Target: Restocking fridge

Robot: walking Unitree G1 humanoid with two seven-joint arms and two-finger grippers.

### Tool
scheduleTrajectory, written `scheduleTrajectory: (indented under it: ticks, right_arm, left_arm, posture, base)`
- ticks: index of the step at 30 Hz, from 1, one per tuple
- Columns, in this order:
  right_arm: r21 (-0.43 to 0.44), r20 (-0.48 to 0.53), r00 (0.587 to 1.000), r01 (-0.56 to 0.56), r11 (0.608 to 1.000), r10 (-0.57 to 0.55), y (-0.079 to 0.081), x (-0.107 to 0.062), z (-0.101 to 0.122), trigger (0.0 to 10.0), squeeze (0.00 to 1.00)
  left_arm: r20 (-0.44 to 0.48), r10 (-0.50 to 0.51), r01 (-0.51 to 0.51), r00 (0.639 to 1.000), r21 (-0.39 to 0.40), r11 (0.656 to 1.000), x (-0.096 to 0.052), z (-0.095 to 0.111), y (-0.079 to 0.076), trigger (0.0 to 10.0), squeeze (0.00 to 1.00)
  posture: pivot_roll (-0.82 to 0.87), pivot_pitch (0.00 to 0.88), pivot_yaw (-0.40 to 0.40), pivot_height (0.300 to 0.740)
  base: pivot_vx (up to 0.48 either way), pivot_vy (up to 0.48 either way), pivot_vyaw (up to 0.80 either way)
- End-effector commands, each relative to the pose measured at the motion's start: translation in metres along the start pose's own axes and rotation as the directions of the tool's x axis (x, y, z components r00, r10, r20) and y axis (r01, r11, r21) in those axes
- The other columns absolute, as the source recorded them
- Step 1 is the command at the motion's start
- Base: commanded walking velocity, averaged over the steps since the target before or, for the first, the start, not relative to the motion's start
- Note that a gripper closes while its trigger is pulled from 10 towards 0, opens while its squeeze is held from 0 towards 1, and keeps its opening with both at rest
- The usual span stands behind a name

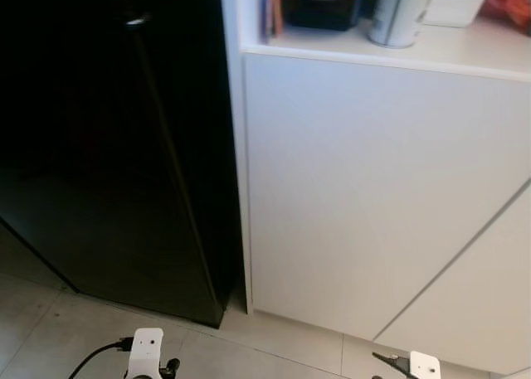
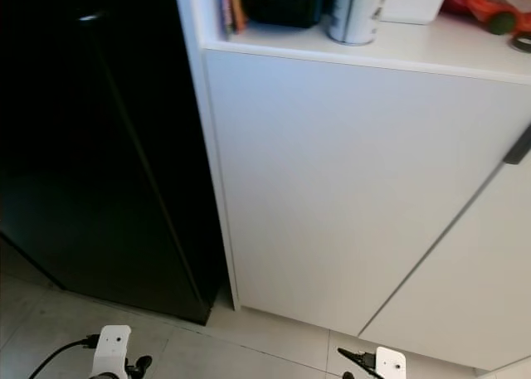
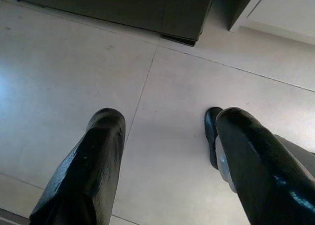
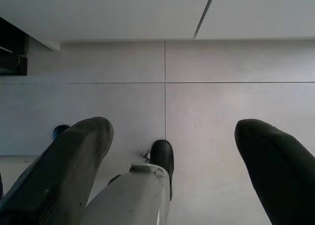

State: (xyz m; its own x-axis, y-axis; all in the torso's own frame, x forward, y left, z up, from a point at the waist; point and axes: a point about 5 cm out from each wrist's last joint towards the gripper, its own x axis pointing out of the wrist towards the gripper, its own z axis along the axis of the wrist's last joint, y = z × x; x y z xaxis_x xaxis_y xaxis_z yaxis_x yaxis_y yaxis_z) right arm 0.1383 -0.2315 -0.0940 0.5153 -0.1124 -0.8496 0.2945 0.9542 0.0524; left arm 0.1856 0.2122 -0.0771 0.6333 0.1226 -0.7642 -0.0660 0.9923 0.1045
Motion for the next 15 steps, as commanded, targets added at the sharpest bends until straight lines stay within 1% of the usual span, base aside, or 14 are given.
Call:
scheduleTrajectory:
  ticks: [1,9,15]
  right_arm:
    - [0.006,-0.008,1.000,0.012,1.000,-0.012,-0.0046,-0.0007,-0.0008,10.0,0.00]
    - [0.029,-0.002,1.000,0.019,0.999,-0.019,-0.0051,-0.0003,0.0018,10.0,0.00]
    - [0.030,-0.002,1.000,0.013,0.999,-0.012,-0.0035,0.0002,0.0028,10.0,0.00]
  left_arm:
    - [-0.020,0.004,-0.004,1.000,-0.004,1.000,0.0001,-0.0019,-0.0002,10.0,0.00]
    - [-0.013,0.009,-0.010,1.000,-0.014,1.000,0.0008,0.0011,-0.0002,10.0,0.00]
    - [-0.012,0.015,-0.015,1.000,-0.023,1.000,0.0010,0.0016,0.0002,10.0,0.00]
  posture:
    - [0.03,0.029,0.005,0.740]
    - [0.04,0.039,-0.003,0.740]
    - [0.05,0.049,-0.010,0.740]
  base:
    - [0.000,0.292,0.00]
    - [0.000,0.293,0.00]
    - [0.000,0.294,0.00]
